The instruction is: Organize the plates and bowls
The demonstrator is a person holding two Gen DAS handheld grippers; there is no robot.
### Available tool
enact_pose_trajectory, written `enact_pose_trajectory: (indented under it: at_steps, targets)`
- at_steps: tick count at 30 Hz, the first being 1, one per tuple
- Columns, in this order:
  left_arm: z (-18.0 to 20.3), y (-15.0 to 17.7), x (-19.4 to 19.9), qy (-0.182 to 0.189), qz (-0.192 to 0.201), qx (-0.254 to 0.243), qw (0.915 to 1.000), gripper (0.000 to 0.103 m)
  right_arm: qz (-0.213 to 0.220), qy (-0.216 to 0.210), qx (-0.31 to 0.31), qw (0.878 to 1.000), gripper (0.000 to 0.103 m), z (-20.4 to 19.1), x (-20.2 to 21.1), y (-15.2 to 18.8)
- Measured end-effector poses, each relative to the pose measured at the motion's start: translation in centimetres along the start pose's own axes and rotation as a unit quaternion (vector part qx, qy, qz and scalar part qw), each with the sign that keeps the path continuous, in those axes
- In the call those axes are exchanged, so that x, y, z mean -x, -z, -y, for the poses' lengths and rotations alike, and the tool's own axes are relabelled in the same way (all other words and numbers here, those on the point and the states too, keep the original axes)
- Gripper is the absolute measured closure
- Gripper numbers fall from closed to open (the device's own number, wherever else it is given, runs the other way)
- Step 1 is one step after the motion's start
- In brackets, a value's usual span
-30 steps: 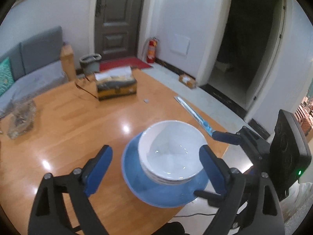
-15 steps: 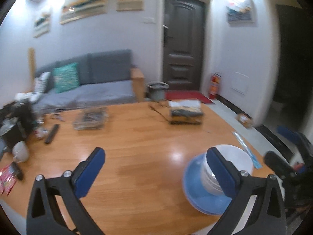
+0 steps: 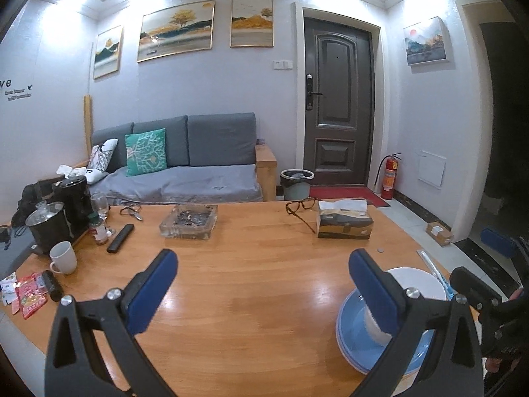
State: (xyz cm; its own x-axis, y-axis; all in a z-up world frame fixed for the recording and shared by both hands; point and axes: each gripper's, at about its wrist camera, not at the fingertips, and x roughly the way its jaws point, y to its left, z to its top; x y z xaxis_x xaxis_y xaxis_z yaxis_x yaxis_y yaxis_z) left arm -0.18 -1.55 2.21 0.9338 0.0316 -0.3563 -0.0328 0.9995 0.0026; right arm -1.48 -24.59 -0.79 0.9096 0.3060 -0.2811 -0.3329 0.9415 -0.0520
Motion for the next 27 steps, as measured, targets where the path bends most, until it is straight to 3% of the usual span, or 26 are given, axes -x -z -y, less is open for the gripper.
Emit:
enact_pose_trajectory:
  at_steps: [27]
  targets:
    - [0.35, 0.45, 0.07, -0.006, 0.002, 0.001, 1.0, 0.0, -0.004, 0.006, -0.004, 1.0, 0.001, 0.34, -0.29, 0.31]
